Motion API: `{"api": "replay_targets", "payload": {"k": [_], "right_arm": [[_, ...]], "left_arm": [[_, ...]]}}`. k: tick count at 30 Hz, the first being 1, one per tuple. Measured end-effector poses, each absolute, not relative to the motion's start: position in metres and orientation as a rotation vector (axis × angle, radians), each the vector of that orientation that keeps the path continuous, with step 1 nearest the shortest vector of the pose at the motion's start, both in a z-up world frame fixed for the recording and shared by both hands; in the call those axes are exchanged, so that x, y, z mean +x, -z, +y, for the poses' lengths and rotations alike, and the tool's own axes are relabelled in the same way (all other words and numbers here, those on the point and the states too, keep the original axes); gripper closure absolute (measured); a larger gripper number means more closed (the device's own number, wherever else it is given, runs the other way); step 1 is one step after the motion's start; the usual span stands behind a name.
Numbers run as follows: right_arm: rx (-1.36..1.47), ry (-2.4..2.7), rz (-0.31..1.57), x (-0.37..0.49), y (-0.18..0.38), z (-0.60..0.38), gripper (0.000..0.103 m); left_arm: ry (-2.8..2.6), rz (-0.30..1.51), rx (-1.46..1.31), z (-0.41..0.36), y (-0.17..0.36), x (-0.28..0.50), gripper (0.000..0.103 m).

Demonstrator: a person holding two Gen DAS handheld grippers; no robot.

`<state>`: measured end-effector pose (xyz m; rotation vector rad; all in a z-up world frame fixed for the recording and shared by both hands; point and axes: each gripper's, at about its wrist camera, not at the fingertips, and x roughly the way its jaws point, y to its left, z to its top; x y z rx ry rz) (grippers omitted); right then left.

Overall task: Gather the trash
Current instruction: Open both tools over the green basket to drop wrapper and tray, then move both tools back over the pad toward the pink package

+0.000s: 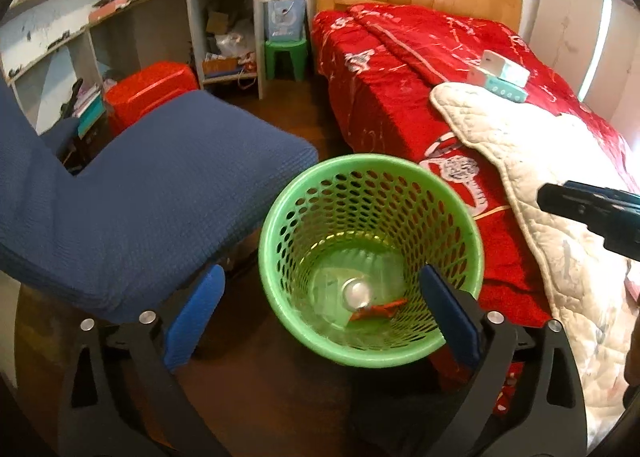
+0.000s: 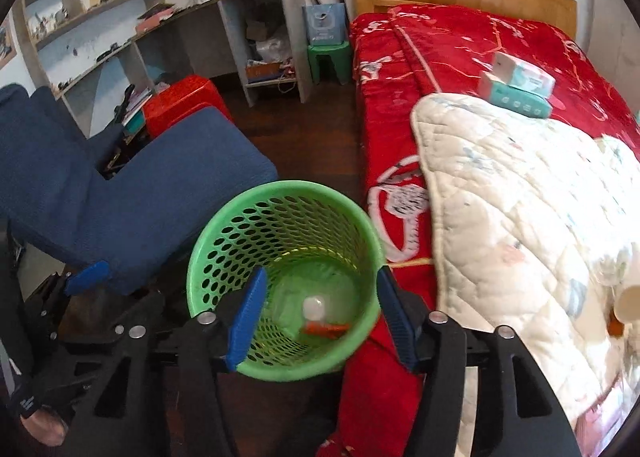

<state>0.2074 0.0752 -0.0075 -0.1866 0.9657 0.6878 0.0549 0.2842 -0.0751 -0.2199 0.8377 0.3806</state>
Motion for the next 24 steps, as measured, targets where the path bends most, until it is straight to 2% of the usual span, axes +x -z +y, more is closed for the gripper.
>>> {"api": "replay_targets", "payload": {"k": [5, 16, 24], "right_arm": [[-0.162, -0.620, 0.936, 0.197, -0.002, 0.023, 0.033], [-0.097, -0.402, 0.914, 0.178, -0.010, -0.119, 0.019], [-0.093, -0.202, 0.899, 0.185, -0.014, -0.222, 0.014]], "left_arm": [[-0.352, 0.823, -0.190, 0.261, 0.068, 0.061, 0.005], [-0.212, 0.805, -0.105, 0.181, 0.054, 0.085, 0.005], [-0.032, 0.867, -0.086, 0.118, 0.049, 0.111, 0.005]]}}
